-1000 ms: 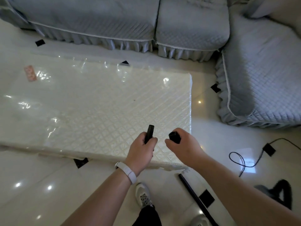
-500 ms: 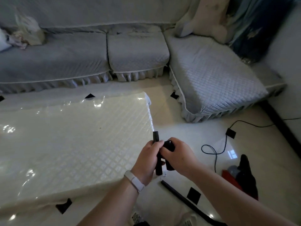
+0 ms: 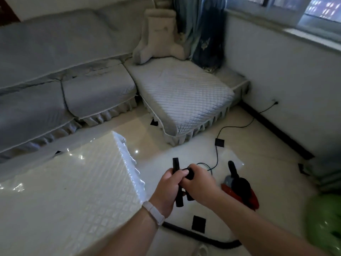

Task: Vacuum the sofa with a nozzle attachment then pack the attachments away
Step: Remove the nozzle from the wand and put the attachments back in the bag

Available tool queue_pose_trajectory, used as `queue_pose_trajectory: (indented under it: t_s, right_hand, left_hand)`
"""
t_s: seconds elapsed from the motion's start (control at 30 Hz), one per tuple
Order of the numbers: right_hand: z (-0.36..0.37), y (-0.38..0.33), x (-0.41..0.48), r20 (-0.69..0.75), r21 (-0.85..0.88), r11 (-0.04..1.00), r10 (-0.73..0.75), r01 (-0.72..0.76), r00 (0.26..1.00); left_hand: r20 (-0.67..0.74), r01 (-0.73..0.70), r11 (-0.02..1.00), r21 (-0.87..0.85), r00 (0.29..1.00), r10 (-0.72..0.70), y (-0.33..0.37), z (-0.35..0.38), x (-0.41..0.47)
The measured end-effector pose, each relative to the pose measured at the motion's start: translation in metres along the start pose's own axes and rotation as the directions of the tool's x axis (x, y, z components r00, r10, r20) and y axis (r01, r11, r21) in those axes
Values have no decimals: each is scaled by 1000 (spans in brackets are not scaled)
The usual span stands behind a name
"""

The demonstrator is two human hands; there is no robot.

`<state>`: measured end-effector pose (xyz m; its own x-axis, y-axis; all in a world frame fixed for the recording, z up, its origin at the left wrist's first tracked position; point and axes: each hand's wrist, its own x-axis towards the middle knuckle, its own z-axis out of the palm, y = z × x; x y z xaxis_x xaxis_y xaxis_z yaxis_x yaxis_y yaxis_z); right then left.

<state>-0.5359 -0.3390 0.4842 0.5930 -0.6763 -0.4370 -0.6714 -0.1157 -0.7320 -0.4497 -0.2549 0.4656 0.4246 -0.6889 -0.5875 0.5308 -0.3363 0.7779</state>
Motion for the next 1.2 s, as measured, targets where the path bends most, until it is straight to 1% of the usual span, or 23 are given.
queue_pose_trajectory:
  t_s: [0.1, 0.2, 0.4, 0.47, 0.6, 0.73, 0.8, 0.87, 1.0, 1.07, 1.2]
  right_hand:
    - [-40, 30, -4, -50, 72, 997, 23, -19, 999]
    - [-72, 56, -10, -113, 164, 984, 89, -70, 990]
    - [-118, 104, -30, -245, 298, 944, 221, -143, 944]
    - [-130, 121, -38, -289, 321, 931, 270, -173, 918]
    - [-149, 153, -54, -355, 404, 883, 394, -241, 848]
    - [-172, 171, -66, -455, 383, 880, 446, -283, 771]
    - [-180, 176, -66, -476, 393, 866, 478, -308, 738]
    - [-187, 180, -65, -490, 438, 844, 513, -310, 705]
    - [-202, 194, -64, -515, 454, 829, 543, -326, 663]
    - [-213, 205, -63, -516, 456, 830, 541, -321, 664]
    - [-241, 229, -52, -485, 455, 830, 536, -324, 691]
  left_hand:
    - [50, 9, 999, 45, 999, -11, -5, 50, 12]
    - [109, 21, 995, 101, 994, -32, -8, 94, 19]
    - [256, 23, 964, 265, 962, -94, -21, 162, 36]
    - [324, 27, 951, 309, 937, -131, -28, 184, 41]
    - [441, 45, 914, 403, 865, -237, -43, 227, 46]
    - [528, 54, 888, 457, 787, -320, -50, 262, 50]
    - [551, 83, 886, 456, 755, -355, -51, 274, 54]
    - [582, 76, 882, 466, 724, -370, -49, 287, 61]
    - [588, 47, 849, 526, 701, -403, -51, 312, 70]
    - [586, 52, 848, 527, 701, -407, -54, 325, 72]
    - [565, 64, 847, 527, 718, -406, -58, 355, 86]
